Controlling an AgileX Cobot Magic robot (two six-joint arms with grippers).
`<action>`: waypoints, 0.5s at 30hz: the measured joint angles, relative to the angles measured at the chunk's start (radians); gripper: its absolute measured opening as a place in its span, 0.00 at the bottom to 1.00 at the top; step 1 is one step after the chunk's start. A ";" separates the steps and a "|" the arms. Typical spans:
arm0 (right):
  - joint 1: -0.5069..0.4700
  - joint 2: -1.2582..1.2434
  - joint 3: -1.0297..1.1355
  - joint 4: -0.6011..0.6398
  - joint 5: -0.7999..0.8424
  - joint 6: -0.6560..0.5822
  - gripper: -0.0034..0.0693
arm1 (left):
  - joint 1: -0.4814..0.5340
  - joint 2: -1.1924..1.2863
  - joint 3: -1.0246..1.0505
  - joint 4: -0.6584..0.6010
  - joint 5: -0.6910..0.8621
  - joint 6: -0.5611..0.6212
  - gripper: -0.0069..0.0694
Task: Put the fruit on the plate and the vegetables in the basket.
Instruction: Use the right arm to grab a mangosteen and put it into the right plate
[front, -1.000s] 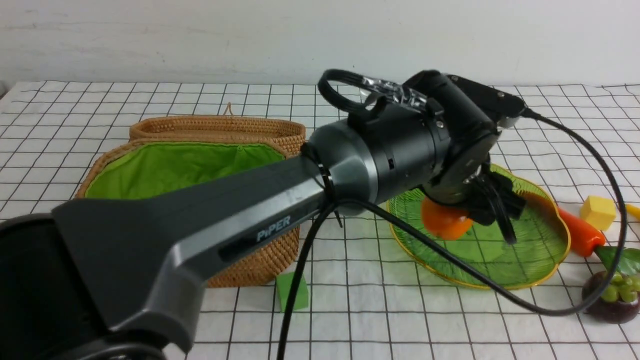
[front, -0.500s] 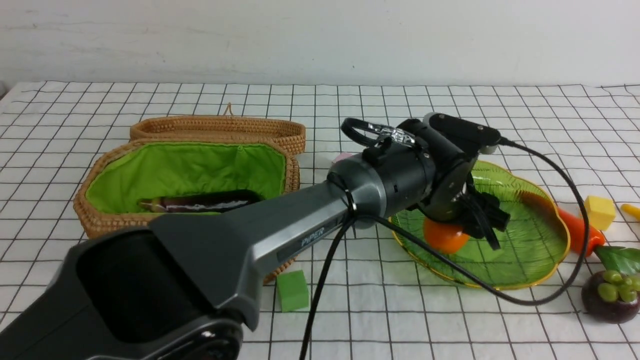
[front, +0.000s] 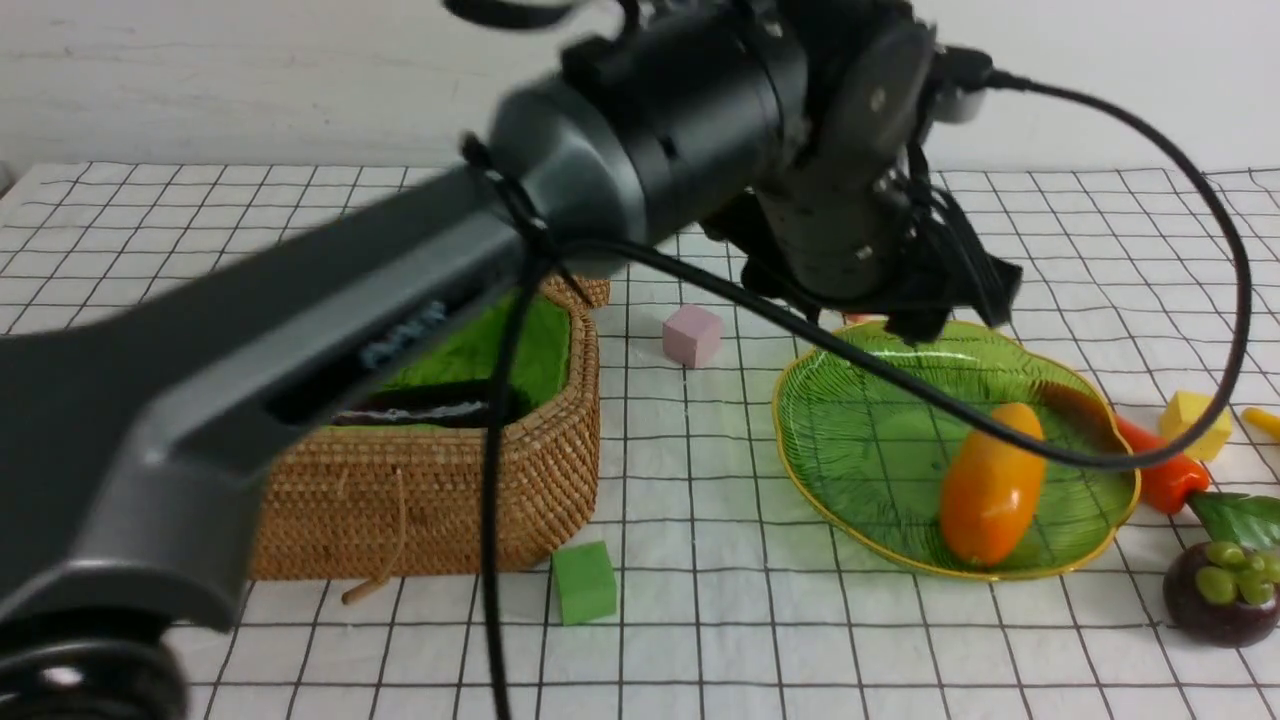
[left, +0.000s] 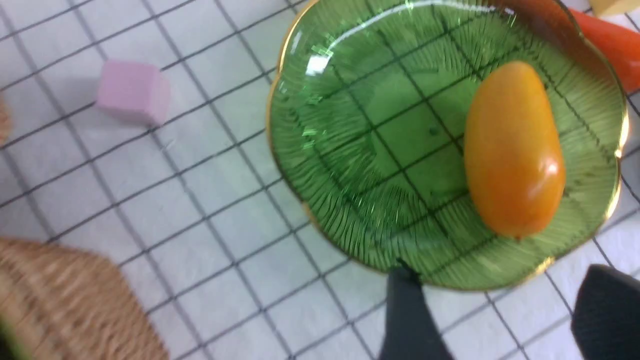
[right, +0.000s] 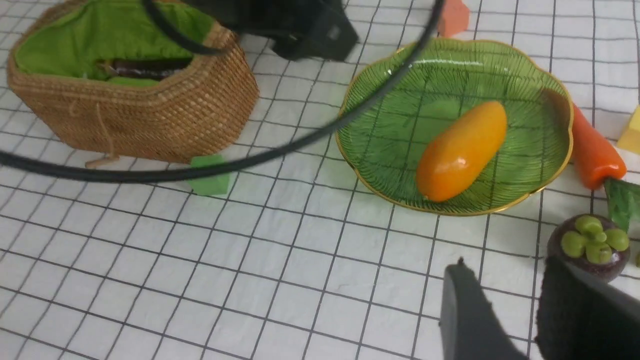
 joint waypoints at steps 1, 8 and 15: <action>0.000 0.021 0.000 -0.013 -0.001 0.000 0.37 | 0.000 -0.031 0.000 0.000 0.030 0.000 0.54; 0.000 0.232 0.000 -0.094 -0.015 0.003 0.37 | 0.001 -0.303 0.000 0.002 0.128 0.002 0.07; -0.069 0.493 0.000 -0.133 -0.041 0.003 0.37 | 0.001 -0.586 0.347 -0.088 0.128 0.104 0.07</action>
